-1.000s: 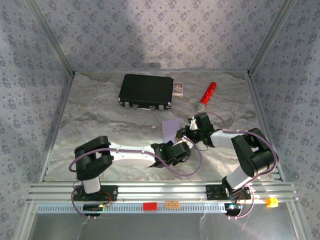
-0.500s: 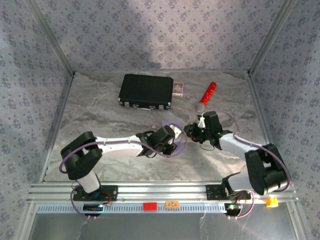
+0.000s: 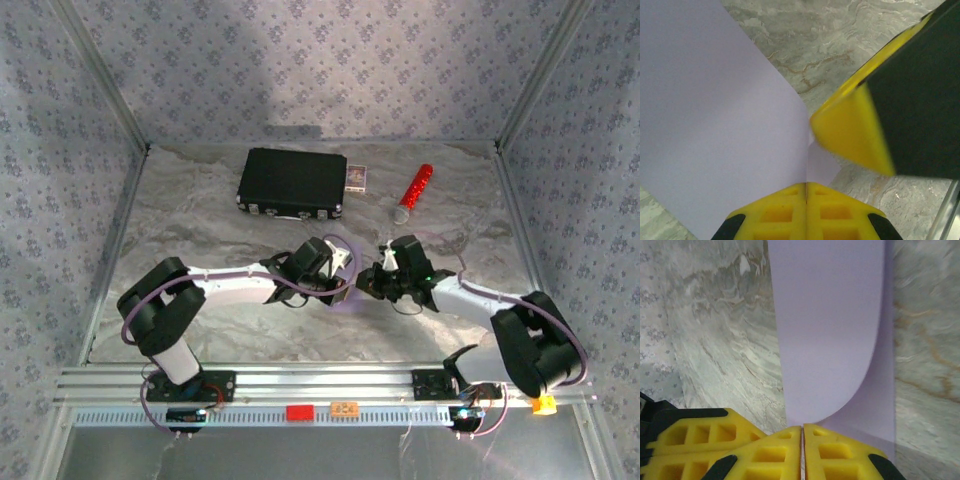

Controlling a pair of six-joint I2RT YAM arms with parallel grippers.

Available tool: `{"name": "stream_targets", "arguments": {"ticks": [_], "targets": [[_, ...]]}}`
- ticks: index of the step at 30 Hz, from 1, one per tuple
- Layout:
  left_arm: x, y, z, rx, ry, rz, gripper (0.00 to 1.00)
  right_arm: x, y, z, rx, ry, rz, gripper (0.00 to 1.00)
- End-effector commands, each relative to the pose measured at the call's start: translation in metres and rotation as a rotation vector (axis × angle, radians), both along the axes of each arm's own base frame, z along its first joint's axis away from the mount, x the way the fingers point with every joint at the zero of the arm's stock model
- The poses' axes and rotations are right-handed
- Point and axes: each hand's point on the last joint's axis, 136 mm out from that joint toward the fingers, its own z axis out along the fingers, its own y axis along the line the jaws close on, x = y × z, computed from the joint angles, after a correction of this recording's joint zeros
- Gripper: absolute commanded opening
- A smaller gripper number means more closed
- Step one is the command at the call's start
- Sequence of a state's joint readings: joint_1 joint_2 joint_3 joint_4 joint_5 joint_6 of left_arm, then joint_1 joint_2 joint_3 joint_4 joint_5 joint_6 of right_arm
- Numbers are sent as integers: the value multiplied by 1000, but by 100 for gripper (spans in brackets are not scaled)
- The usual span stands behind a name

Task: Fold a paper plane with a square sheet of paper (pick it up from the middle)
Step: Fold the triangle a second time at the center of the table.

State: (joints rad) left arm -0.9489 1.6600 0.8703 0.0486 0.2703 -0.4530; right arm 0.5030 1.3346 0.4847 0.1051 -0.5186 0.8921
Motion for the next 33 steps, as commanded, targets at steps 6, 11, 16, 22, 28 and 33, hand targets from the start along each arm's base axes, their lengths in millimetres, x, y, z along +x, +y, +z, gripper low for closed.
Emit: {"name": "stream_targets", "arguments": {"ticks": [6, 11, 16, 22, 28, 33], "targets": [[3, 4, 6, -34, 20, 16, 8, 5, 16, -7, 25, 17, 9, 10], [6, 5, 4, -38, 28, 26, 11, 4, 14, -9, 22, 20, 4, 10], [6, 4, 4, -42, 30, 18, 11, 3, 13, -11, 21, 24, 5, 10], [9, 2, 5, -53, 27, 18, 4, 3, 12, -11, 18, 28, 4, 10], [12, 5, 4, -52, 32, 33, 0, -4, 6, -16, -12, 45, 1, 10], [12, 6, 0, -44, 41, 39, 0, -13, 2, -26, -41, 66, 4, 10]]}}
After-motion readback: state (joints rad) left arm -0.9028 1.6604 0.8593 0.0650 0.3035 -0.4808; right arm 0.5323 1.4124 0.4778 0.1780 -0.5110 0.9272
